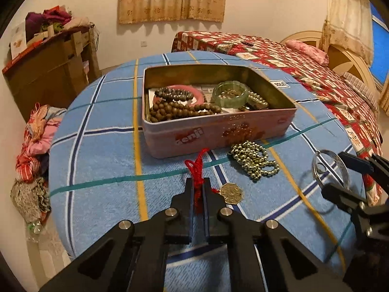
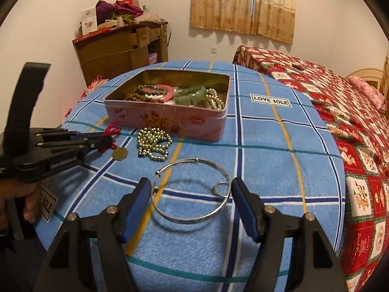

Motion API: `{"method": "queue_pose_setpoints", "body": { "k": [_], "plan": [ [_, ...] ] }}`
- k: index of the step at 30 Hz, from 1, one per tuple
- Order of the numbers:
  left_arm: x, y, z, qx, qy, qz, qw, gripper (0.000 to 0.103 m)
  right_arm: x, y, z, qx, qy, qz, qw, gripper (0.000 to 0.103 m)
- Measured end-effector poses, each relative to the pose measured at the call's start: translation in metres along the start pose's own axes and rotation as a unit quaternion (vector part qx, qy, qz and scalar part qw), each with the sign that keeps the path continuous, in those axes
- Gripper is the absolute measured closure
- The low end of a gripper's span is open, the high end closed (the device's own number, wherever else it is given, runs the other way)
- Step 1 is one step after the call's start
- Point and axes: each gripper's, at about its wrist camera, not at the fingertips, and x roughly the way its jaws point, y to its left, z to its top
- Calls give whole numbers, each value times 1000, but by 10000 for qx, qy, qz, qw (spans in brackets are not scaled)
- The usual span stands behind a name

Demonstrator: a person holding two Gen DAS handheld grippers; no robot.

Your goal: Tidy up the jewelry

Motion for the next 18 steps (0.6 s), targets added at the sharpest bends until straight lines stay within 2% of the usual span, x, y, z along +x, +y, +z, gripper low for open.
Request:
{"method": "queue_pose_setpoints", "body": {
  "k": [18],
  "plan": [
    [-36, -1, 17, 119, -464, -51, 9988, 98, -7, -8, 14, 68, -204, -34, 9998, 33]
  ]
}}
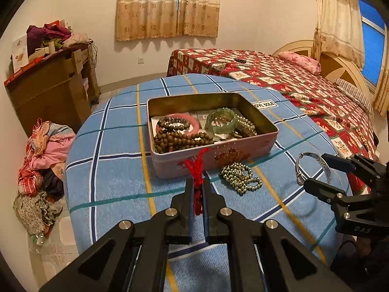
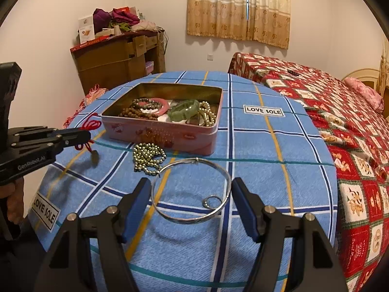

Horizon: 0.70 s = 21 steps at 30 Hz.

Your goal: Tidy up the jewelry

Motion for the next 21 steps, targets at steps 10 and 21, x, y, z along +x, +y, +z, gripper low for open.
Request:
{"method": "queue_pose_setpoints", "body": {
  "k": [10, 21],
  "plan": [
    [-4, -1, 11, -3, -124, 24, 9999, 98, -2, 1, 10, -52, -124, 18, 9999, 33],
    [-7, 1, 29, 52, -291, 45, 9996, 98, -2, 4, 28, -169, -272, 59, 9995, 33]
  ]
}}
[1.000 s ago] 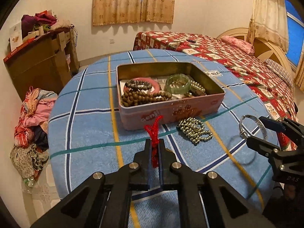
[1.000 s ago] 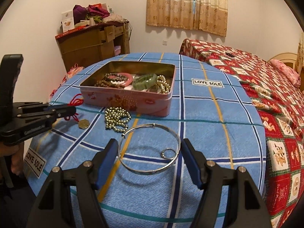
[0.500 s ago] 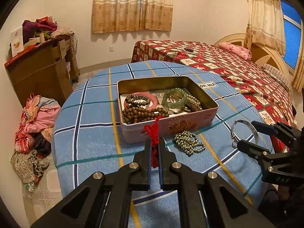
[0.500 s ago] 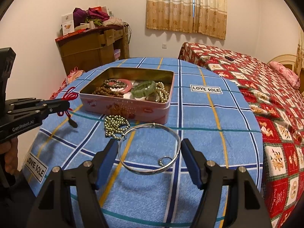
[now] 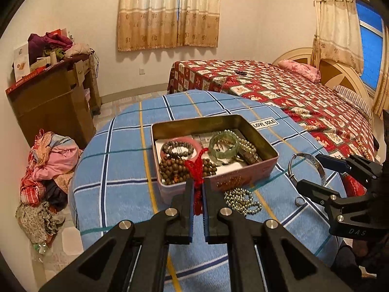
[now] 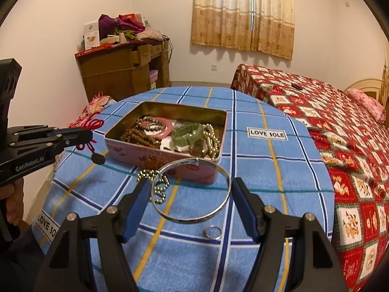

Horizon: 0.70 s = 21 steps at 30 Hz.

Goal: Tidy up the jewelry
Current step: 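Carry the red tassel and silver bangle over the tin and open both grippers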

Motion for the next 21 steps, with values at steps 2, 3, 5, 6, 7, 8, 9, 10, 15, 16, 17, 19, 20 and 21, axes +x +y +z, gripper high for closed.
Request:
{"method": "queue_pose_setpoints", "body": {
  "k": [2, 3, 5, 6, 7, 8, 9, 10, 15, 16, 17, 19, 20, 21],
  "plan": [
    [1, 0, 3, 22, -12, 4, 10000, 98, 1, -1, 3, -6, -19, 9, 10000, 33],
    [1, 0, 5, 34, -21, 15, 10000, 98, 1, 0, 4, -9, -24, 16, 10000, 33],
    [2, 0, 7, 44, -29, 21, 10000, 98, 2, 0, 7, -20, -33, 21, 10000, 33],
    [3, 0, 8, 53, -34, 30, 10000, 98, 3, 0, 8, -28, -36, 25, 10000, 33],
    [3, 0, 10, 58, -43, 38, 10000, 98, 3, -1, 9, -32, -39, 26, 10000, 33],
    [4, 0, 11, 66, -51, 43, 10000, 98, 4, -1, 10, -36, -42, 25, 10000, 33],
    [4, 0, 12, 66, -55, 47, 10000, 98, 4, -2, 12, -45, -52, 22, 10000, 33],
    [4, 0, 14, 64, -65, 51, 9999, 98, 5, -2, 13, -52, -60, 17, 10000, 33],
    [6, 0, 20, 79, -109, 64, 9999, 98, 8, -3, 21, -36, -100, 20, 9999, 33],
    [6, 0, 20, 81, -114, 69, 9999, 98, 9, -3, 23, -36, -108, 18, 9999, 33],
    [6, 0, 22, 80, -121, 71, 9999, 98, 9, -3, 24, -40, -114, 19, 9999, 33],
    [6, 1, 24, 84, -137, 75, 9998, 98, 11, -3, 28, -45, -126, 15, 9999, 33],
    [7, 1, 25, 84, -149, 79, 9998, 98, 12, -3, 30, -50, -128, 15, 9999, 33],
    [6, 1, 26, 87, -158, 83, 9998, 98, 13, -4, 31, -52, -131, 10, 9999, 33]
  ]
}}
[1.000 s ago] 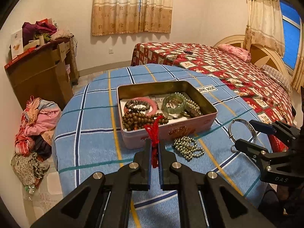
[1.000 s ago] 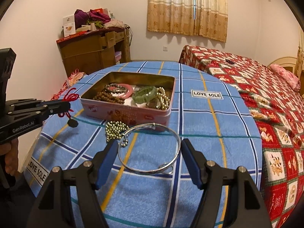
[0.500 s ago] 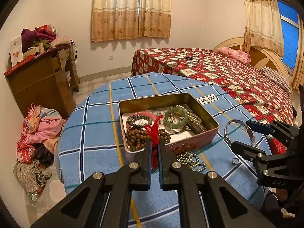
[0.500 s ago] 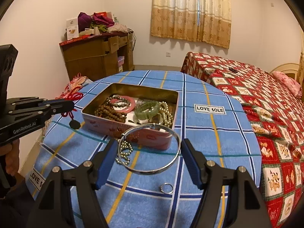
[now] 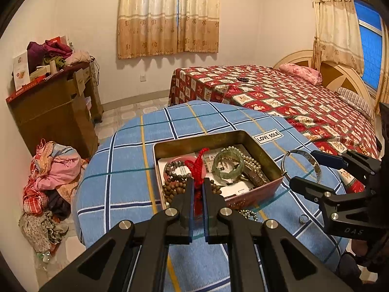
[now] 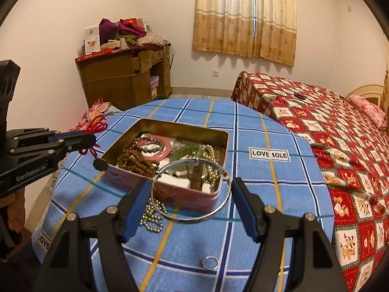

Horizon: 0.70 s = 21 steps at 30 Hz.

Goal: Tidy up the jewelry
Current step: 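Carry the red tassel and silver bangle over the tin and open both grippers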

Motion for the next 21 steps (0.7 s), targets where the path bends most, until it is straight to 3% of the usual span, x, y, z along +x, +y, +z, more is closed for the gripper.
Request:
{"method": "queue_pose_setpoints", "body": {
  "k": [21],
  "plan": [
    [19, 2, 35, 197, -143, 148, 9996, 98, 27, -6, 31, -67, -35, -49, 10000, 33]
  ]
}}
